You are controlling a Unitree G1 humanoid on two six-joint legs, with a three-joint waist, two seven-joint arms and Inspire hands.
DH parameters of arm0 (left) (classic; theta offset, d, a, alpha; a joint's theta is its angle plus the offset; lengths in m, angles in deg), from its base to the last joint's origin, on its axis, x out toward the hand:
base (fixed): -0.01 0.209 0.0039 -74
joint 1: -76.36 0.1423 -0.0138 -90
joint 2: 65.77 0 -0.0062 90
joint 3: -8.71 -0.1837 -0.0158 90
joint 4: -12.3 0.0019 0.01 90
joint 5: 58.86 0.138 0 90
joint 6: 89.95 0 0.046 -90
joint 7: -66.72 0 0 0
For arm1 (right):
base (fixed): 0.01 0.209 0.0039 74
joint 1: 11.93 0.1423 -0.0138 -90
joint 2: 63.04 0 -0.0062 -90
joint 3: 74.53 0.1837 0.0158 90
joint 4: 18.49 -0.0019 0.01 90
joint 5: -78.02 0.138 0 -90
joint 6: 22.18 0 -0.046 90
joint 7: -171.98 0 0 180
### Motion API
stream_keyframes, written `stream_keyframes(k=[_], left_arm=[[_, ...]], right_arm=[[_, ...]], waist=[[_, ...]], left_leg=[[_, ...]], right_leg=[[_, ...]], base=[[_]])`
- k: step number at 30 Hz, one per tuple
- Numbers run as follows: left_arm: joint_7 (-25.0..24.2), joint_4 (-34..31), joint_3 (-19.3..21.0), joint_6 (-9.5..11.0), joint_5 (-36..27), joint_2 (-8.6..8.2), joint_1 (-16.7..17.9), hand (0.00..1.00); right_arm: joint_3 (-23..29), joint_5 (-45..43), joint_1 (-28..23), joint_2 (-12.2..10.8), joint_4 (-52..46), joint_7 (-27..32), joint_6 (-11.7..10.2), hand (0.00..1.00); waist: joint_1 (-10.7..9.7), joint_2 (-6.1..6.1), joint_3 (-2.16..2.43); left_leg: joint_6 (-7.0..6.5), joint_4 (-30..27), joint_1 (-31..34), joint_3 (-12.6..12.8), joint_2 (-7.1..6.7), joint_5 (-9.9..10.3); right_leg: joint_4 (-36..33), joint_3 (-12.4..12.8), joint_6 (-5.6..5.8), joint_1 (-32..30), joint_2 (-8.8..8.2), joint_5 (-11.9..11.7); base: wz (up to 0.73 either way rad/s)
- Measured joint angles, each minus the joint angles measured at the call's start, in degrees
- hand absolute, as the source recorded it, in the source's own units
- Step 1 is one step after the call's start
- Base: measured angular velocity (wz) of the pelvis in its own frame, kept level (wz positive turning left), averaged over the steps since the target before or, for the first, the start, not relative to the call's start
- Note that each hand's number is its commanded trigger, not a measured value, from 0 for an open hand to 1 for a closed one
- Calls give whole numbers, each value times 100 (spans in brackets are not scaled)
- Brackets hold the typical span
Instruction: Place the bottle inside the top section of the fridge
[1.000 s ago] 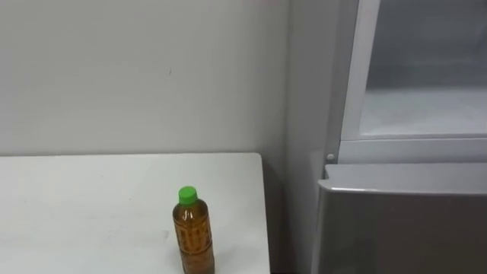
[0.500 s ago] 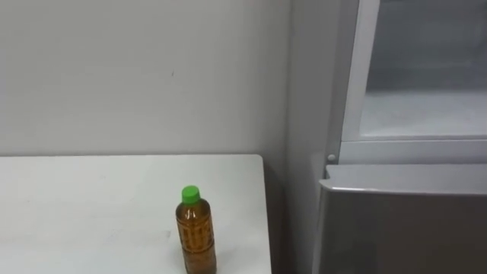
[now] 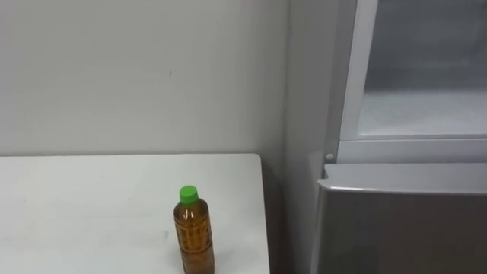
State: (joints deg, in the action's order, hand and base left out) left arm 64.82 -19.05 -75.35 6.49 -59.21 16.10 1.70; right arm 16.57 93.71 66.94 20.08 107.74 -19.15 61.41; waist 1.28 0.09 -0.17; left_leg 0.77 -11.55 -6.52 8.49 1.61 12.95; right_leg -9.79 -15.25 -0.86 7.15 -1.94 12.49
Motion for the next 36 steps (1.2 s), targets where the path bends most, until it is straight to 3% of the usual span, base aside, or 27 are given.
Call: stream_keyframes(k=[5, 13, 15, 20, 27, 31, 36], left_arm=[[-116, -110, 55, 0, 5, 1, 5, 0], [-116, -114, 60, 10, -16, 12, -25, 0], [-117, -114, 58, 10, -9, 18, -27, 0], [-104, -117, 43, -4, -9, 35, 3, 0], [-80, -308, -70, -15, -11, 65, 110, 0], [-80, -311, -80, 13, -16, 69, 85, 0], [-106, -311, -173, 28, -23, 120, 4, 0]], right_arm=[[-39, -55, -347, 2, -926, -119, 102, 0], [-206, -39, -384, 55, -1469, -121, 285, 0], [-229, -42, -385, 76, -1599, -116, 380, 0], [-304, -55, -470, 337, -2418, -154, 945, 0], [-407, -403, -605, 490, -3416, -199, 1350, 0], [-424, -425, -605, 499, -3645, -248, 1386, 0], [-426, -426, -605, 795, -4242, -505, 1480, 0]], waist=[[63, 12, 4], [62, 22, -19], [63, 24, -17], [70, -20, -29], [96, -22, -33], [142, 8, -43], [245, 43, -43]], left_leg=[[0, -8, 78, 81, 8, 0], [-1, 20, 109, 239, 23, 0], [-1, 17, 134, 240, 22, 0], [-5, 17, 215, 239, 46, -3], [-2, 13, 226, 274, 73, -9], [-11, -10, 213, 314, 74, -14], [-26, -18, 218, 346, 72, -23]], right_leg=[[-100, 76, 0, -81, -1, -2], [-199, 191, -6, -214, -5, -11], [-197, 196, -4, -241, -3, -15], [-208, 152, -29, -334, 12, -70], [-303, 192, -54, -410, 29, -68], [-329, 249, -60, -426, 20, -75], [-400, 259, -65, -461, 9, -79]], base=[[-8], [-10], [0], [-3], [-4], [-6], [-2]])
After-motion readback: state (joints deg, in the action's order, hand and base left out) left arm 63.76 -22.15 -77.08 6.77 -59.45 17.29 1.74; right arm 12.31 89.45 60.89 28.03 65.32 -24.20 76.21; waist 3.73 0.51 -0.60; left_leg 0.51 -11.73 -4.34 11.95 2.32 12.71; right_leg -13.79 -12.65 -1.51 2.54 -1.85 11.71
